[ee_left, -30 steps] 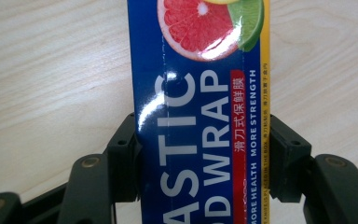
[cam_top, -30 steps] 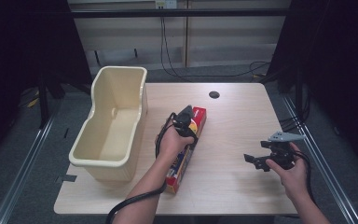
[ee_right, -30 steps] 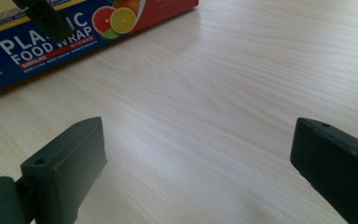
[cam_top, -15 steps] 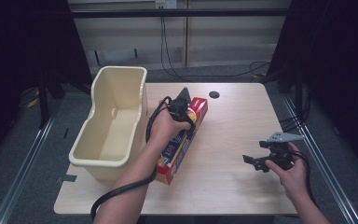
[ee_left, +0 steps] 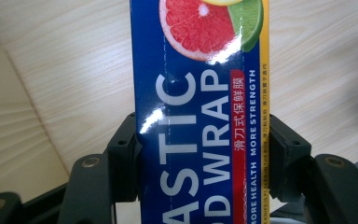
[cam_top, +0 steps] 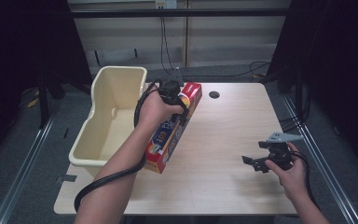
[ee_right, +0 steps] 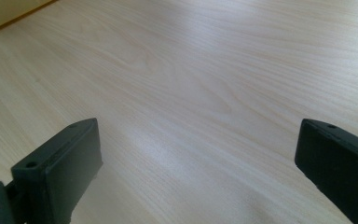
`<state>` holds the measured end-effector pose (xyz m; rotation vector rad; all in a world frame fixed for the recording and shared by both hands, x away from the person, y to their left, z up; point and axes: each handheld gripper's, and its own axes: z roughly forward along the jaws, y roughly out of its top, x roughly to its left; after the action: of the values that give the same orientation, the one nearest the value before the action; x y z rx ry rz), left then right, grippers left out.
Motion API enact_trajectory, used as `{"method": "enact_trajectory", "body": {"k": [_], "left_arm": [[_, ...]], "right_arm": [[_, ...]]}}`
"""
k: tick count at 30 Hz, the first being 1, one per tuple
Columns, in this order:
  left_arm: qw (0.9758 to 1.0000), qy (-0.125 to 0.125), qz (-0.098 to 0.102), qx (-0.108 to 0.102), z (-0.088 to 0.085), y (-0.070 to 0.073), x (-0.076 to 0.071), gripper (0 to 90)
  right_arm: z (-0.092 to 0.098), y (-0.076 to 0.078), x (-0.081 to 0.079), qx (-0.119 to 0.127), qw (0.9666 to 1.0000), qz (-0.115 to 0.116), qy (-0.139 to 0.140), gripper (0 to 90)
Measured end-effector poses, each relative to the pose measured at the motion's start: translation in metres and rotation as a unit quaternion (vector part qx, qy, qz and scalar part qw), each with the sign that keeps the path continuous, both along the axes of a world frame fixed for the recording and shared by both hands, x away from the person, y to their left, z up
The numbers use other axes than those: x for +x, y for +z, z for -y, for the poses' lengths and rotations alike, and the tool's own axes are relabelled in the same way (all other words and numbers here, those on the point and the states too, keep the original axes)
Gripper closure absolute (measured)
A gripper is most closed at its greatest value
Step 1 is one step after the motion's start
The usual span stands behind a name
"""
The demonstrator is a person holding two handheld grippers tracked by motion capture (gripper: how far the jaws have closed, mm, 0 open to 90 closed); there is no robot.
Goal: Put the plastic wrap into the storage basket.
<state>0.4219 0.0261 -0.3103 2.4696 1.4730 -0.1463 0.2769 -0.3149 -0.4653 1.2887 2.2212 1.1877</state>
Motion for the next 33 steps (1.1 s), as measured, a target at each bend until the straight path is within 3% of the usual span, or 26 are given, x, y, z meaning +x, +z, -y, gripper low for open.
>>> {"method": "enact_trajectory", "body": {"k": [7,11,15,17,20,27,33], "left_arm": [[0.9999,0.010,-0.003,-0.013,-0.014,0.022,0.001,40.9],[0.9993,0.031,-0.004,-0.020,-0.023,0.032,0.001,40.9],[0.9993,0.034,-0.002,-0.014,-0.030,0.042,0.001,40.9],[0.9987,0.045,-0.001,-0.022,-0.033,0.047,0.001,40.9],[0.9990,0.043,0.000,-0.012,-0.038,0.053,0.001,40.9],[0.9977,0.066,0.002,-0.015,-0.054,0.073,0.000,40.8],[0.9967,0.080,0.004,-0.016,-0.066,0.081,-0.001,40.9]], "right_arm": [[0.000,0.000,0.000,-0.001,1.0000,0.001,-0.001,0.2],[-0.001,0.000,0.000,-0.003,1.0000,0.002,0.000,0.1],[0.000,0.000,0.000,-0.003,1.0000,0.002,0.000,0.2],[0.000,0.000,0.000,-0.003,1.0000,0.001,0.000,0.2],[-0.001,0.000,0.000,-0.003,1.0000,0.002,0.004,0.2],[-0.002,0.000,0.000,-0.004,1.0000,-0.001,0.005,0.2],[-0.003,0.000,0.000,-0.005,1.0000,0.000,0.003,0.2]]}}
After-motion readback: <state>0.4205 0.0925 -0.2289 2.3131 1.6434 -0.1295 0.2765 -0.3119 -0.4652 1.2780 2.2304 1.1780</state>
